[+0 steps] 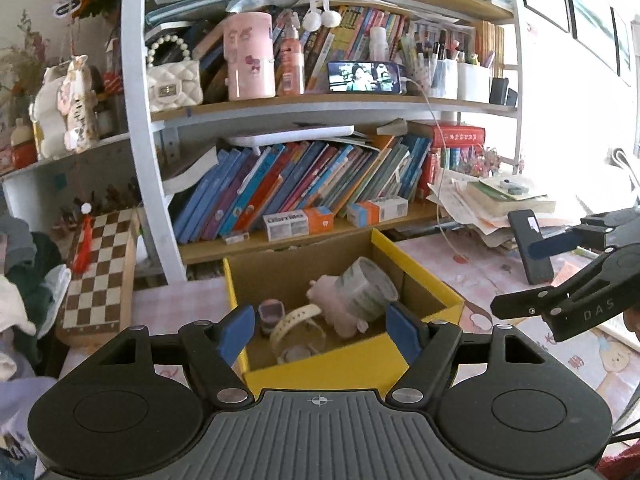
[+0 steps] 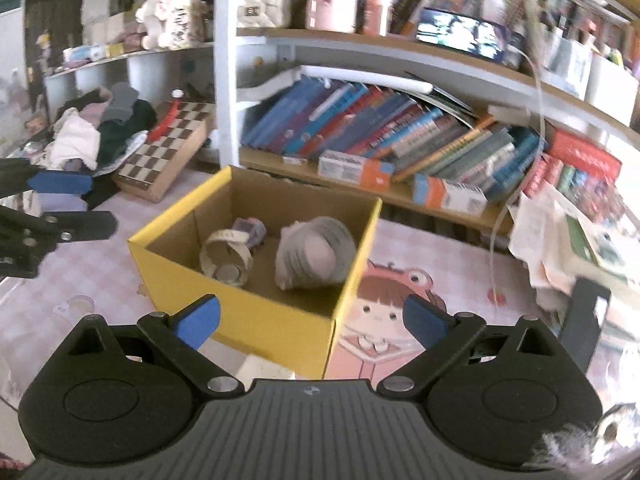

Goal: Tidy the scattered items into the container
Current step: 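Withdraw both tools from the box and move toward the white chargers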

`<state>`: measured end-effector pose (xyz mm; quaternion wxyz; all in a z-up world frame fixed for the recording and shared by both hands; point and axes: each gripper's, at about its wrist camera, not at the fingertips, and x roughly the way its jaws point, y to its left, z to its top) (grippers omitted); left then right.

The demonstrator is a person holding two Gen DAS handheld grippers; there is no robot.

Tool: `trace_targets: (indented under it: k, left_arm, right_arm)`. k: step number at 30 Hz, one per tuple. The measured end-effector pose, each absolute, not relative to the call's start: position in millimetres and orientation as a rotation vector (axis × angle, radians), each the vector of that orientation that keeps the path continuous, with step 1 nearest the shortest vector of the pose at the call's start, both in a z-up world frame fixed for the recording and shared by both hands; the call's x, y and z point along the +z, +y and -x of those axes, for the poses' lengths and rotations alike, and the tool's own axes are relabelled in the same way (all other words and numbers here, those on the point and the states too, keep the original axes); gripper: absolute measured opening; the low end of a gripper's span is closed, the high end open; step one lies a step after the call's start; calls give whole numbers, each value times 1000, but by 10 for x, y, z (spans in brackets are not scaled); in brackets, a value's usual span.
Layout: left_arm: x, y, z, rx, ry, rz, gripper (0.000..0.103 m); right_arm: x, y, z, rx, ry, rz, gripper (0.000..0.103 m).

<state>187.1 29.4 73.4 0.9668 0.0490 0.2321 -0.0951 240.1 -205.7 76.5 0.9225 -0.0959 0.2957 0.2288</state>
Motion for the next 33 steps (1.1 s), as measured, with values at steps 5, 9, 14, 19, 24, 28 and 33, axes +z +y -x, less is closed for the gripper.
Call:
trace_targets:
  k: [5,9,14,19,24,28,33]
  left_arm:
    - [672,372,-1660,-176,479,-88,75]
    - [579,443,-1473,-149,506,-60,76]
    - [421,490,-1233,-138,548,-32,76]
    - [275,503,-1022,-147,582,-18,76]
    - [151,481,-825,-148,598,-32,76]
    - [82,438,-676,-165,604,-61,76]
    - [2,398,-541,-185,614,-65,76]
  right_arm:
    - [657,-2099,-2224,402,630,151,98]
    - [547,-2102,-2051,349,653,131,98]
    - [381,-2067,-1779,306,703,122,98]
    - [231,-2013,-1479,284,742,130,98]
    - [81,-1948,-1201,264,765,132,97]
    - [-29,-1868,-1014,255,776,130,96]
    - [-108,-1755,-841,259,773,128,96]
